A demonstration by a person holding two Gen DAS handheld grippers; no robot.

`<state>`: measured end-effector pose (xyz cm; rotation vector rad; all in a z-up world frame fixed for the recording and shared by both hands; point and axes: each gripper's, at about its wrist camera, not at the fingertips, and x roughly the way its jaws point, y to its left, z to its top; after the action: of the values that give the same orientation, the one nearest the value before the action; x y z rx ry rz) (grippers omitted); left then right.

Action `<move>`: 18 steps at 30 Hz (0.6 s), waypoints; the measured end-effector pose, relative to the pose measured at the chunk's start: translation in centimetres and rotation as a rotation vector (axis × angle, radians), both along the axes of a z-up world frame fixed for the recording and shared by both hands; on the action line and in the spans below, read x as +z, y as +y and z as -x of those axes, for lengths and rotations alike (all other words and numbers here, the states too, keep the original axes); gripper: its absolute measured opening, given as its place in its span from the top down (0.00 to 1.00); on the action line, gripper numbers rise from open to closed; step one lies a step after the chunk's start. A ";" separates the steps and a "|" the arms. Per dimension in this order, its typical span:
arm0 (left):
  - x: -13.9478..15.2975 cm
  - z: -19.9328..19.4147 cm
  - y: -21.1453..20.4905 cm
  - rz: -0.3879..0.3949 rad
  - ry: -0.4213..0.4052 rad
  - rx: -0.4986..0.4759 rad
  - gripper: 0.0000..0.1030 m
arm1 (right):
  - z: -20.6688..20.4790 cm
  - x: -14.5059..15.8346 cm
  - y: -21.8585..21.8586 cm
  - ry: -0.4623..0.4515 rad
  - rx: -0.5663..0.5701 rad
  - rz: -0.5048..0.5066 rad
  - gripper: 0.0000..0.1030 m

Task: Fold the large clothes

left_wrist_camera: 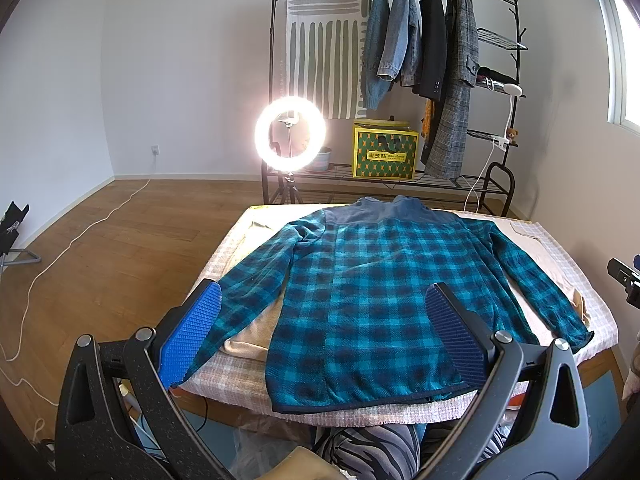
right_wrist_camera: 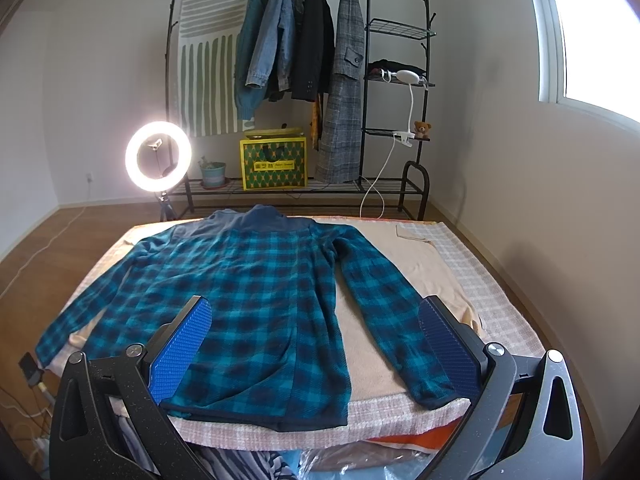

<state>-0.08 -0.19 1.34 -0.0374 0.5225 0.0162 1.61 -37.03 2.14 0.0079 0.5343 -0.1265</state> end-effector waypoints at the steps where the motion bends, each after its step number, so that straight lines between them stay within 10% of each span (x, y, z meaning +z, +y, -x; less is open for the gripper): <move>1: 0.0 0.0 0.0 0.000 0.000 0.000 0.00 | 0.0 0.0 0.1 0.000 0.000 0.000 0.00; 18: -0.5 -0.6 1.1 0.001 0.002 0.015 0.00 | -0.1 0.2 0.3 -0.002 0.006 0.003 0.00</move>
<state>0.48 0.94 0.89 -0.0421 0.5240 0.0302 1.74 -36.70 2.30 0.0032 0.5323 -0.1220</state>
